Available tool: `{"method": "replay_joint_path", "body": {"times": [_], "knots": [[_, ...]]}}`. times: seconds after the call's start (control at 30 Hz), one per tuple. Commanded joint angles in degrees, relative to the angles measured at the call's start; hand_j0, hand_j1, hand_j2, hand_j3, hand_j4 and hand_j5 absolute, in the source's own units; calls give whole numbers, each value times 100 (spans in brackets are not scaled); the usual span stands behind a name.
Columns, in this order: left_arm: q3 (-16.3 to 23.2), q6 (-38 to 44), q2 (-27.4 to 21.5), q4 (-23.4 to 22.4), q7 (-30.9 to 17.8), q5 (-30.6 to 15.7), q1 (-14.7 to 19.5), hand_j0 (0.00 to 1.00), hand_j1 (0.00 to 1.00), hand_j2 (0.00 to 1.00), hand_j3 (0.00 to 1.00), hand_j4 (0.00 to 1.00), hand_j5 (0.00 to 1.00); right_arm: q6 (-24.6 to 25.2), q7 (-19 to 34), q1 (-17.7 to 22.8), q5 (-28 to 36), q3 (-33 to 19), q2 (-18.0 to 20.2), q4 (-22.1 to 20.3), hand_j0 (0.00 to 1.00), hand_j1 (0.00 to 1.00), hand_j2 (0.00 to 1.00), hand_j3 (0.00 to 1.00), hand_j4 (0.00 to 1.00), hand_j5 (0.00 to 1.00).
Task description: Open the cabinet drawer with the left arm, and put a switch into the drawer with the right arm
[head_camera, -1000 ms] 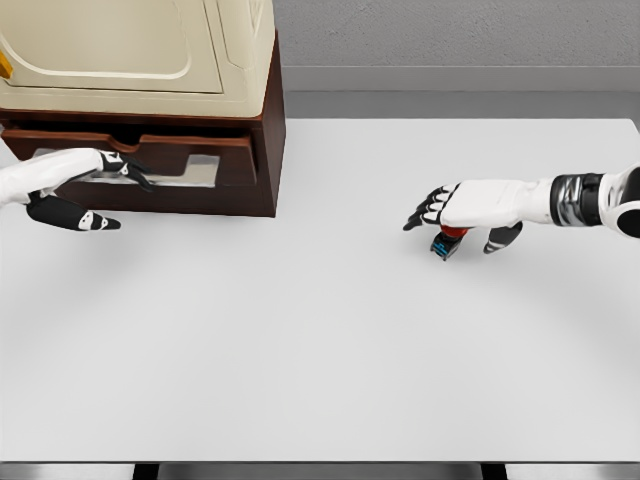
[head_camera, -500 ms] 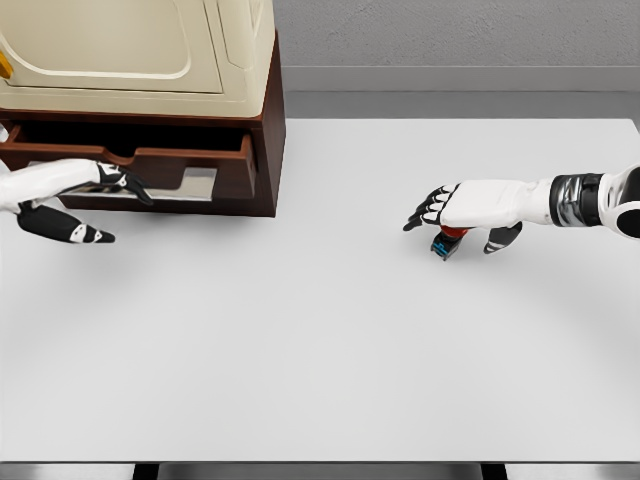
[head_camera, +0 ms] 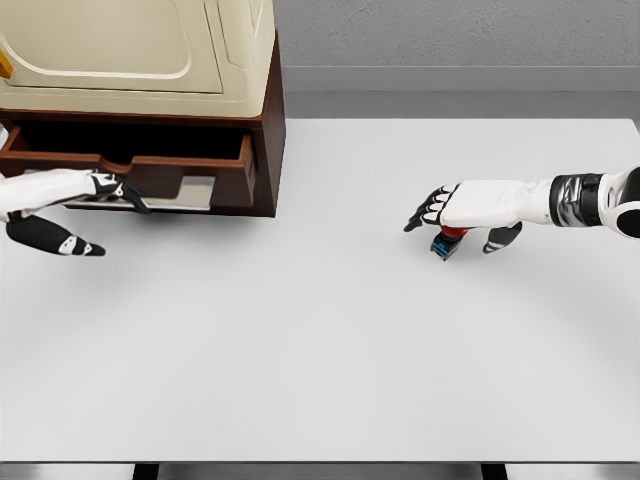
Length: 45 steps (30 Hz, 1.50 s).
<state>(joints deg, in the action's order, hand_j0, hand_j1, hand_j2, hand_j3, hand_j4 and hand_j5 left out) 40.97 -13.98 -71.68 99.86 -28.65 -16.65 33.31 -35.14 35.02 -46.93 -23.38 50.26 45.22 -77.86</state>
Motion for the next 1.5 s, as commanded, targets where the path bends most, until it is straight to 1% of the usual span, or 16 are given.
{"method": "replay_joint_path", "body": {"times": [0.0,0.13,0.17,0.33,0.43,0.47,0.53,0.6,0.67,0.8,0.9,1.0,1.23,1.27,1.4,1.47], "knots": [[7,-140,-65,113,-97,-787,0,79,79,79,79,79,79,14,-2,0,27,-7,4,-1,93,93,93,93,93,93],[7,-289,-171,113,-246,-946,0,79,79,79,79,79,79,14,-2,0,27,-7,4,8,87,87,87,87,87,87],[7,-333,-180,113,-325,-954,0,79,79,79,79,79,79,14,-2,0,27,-7,4,8,83,83,83,83,83,83],[16,-395,-224,113,-387,-963,0,79,79,79,79,79,79,14,-2,0,27,1,4,8,74,74,74,74,74,74],[95,-579,-347,113,-396,-1086,-9,79,79,79,79,79,79,14,-2,0,27,45,-4,8,62,62,62,62,62,62],[95,-588,-347,113,-396,-1113,-9,79,79,79,79,79,79,14,-2,0,27,45,-4,8,56,56,56,56,56,56],[104,-597,-347,113,-396,-1121,-9,79,79,79,79,79,79,14,-2,0,27,45,-4,-1,54,54,54,54,54,54],[121,-667,-408,113,-396,-1157,-9,79,79,79,79,79,79,14,-2,0,27,45,-4,-1,46,46,46,46,46,46],[121,-711,-426,113,-396,-1192,-9,79,79,79,79,79,79,14,-2,0,27,45,-4,-1,43,43,43,43,43,43],[130,-825,-540,113,-396,-1209,-18,79,79,79,79,79,79,14,-2,-35,27,28,-4,8,38,38,38,38,38,38],[130,-931,-654,113,-413,-1280,-27,80,80,80,80,80,80,14,-2,-44,27,28,-13,-1,38,38,38,38,38,38],[130,-1080,-769,113,-510,-1403,-27,80,80,80,80,80,80,14,-2,-132,27,28,-66,-1,38,38,38,38,38,38],[130,-1247,-892,113,-563,-1455,-27,80,80,80,80,80,80,14,-2,-466,44,28,-312,-27,38,38,38,38,38,38],[130,-1370,-971,113,-635,-1596,-27,80,80,80,80,80,80,14,-2,-545,44,28,-373,-36,38,38,38,38,38,38],[130,-2099,-1243,113,-635,-1939,-27,82,82,82,82,82,82,14,-2,-765,62,28,-549,-54,38,38,38,38,38,38],[130,-2102,-1436,113,-635,-2176,0,82,82,82,82,82,82,14,-2,-835,80,28,-558,-255,38,38,38,38,38,38]]}}
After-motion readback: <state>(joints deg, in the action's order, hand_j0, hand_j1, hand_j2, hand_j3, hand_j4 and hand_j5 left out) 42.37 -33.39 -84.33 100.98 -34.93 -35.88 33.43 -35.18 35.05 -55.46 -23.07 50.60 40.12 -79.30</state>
